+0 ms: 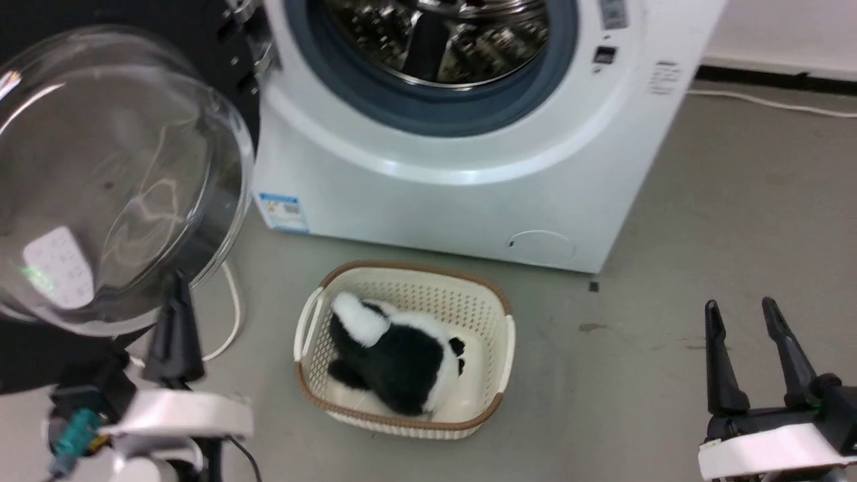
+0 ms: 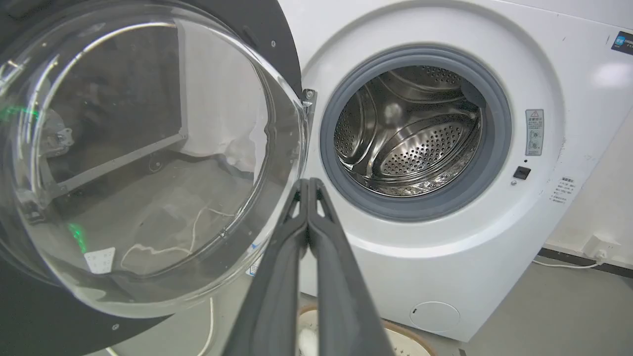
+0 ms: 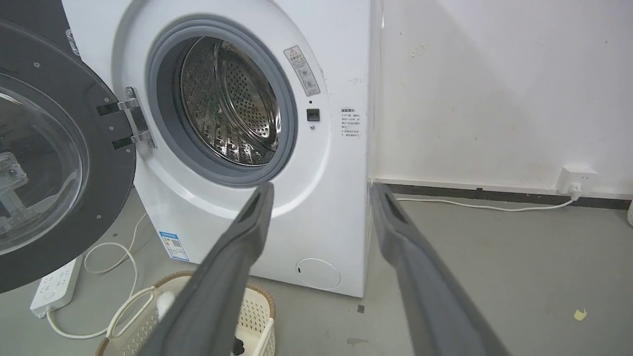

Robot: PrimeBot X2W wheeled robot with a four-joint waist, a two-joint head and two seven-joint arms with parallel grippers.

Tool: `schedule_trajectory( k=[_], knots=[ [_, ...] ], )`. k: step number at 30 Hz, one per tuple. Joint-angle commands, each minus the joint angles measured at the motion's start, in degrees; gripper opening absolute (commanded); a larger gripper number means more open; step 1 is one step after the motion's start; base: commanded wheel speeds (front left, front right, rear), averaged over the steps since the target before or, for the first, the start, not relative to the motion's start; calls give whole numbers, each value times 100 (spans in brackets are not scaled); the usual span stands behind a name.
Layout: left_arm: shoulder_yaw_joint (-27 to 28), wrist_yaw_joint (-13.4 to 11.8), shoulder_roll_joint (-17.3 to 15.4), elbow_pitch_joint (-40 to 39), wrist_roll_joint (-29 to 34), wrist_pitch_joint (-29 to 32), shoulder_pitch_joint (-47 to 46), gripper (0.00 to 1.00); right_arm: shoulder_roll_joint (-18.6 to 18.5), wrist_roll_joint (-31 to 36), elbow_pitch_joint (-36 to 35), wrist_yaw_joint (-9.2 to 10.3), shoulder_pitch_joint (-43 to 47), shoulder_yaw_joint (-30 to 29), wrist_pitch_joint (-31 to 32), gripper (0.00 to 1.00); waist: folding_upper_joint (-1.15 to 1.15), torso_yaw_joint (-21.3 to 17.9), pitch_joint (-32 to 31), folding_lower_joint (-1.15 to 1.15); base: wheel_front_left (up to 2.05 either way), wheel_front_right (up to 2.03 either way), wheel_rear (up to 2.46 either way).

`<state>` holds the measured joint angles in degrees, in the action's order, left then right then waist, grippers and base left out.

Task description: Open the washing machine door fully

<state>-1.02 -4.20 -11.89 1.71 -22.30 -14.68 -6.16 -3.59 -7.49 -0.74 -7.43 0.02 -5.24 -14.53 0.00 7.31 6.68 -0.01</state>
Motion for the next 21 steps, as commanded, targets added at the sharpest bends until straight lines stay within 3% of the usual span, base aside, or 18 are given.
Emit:
schedule_trajectory(
  k=[1,15,16,17,21],
  knots=[
    [-41,-28,49,-32,53,-26,121,0,26,47,14,-6,89,27,-39,100,0,-218,-197,1,0,0,0],
    [-754,-22,555,167,692,-31,804,0,65,138,75,-6,396,231,-46,100,0,-613,-456,1,0,0,0],
    [-785,-15,571,211,724,-31,820,27,66,138,77,-6,409,236,-46,100,0,-621,-460,1,0,0,0],
    [-818,-21,583,256,767,-31,828,100,67,140,78,-6,421,241,-46,100,0,-625,-457,1,0,0,0],
    [-886,-55,619,376,892,-31,790,100,69,140,96,-6,443,257,-46,100,0,-618,-459,1,0,0,0]
  ],
)
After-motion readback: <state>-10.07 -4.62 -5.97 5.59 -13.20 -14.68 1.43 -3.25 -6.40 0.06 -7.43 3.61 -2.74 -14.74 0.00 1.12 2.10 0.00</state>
